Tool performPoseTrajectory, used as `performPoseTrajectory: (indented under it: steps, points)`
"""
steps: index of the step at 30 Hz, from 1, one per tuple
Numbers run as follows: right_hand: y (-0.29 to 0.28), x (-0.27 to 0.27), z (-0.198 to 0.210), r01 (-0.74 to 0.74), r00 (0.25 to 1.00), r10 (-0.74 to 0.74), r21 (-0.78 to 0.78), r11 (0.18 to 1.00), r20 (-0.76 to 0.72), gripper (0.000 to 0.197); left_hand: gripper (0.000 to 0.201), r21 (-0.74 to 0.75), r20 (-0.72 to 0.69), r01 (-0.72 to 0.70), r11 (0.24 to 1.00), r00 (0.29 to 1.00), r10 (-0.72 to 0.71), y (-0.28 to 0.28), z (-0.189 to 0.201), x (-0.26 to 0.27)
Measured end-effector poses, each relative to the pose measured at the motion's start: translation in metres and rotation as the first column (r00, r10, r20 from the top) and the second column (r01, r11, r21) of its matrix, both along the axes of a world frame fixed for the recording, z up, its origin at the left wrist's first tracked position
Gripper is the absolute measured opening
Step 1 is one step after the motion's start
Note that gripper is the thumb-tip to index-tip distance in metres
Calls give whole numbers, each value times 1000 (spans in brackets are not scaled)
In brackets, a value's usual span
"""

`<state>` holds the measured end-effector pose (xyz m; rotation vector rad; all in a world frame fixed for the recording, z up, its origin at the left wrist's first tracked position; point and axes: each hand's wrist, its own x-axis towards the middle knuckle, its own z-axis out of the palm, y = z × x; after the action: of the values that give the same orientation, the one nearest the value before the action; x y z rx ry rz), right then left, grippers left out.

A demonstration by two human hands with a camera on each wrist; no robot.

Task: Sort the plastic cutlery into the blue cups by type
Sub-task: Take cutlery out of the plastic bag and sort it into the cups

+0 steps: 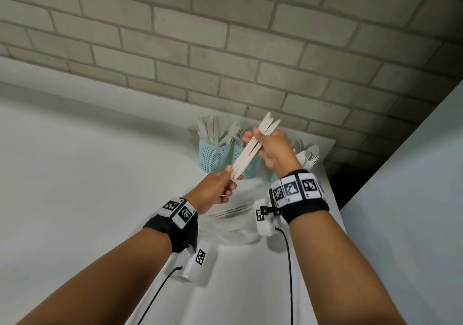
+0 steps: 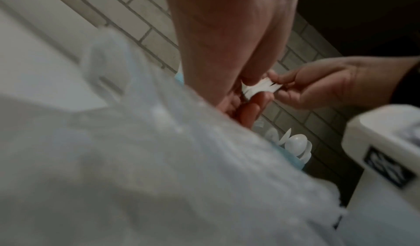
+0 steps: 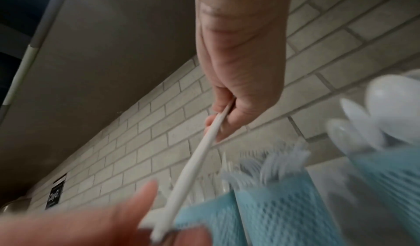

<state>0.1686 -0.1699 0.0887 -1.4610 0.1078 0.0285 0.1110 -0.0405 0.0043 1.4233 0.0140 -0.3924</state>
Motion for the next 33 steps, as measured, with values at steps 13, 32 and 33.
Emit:
performPoseTrajectory:
  steps: [13,32,33]
  points:
    - [59,43,-13,173,919,-141,-53,984,369,13,29,932,145,63,356,837,-528,-4,-18,-11]
    - [65,57,-43,23,833,544,-990,140,97,33,50,979,20,110,172,786,-618,-1,-33,-4]
    - [64,54,-43,26,837,531,-978,206,134,33,50,981,16,107,161,784,-620,-1,-33,-5]
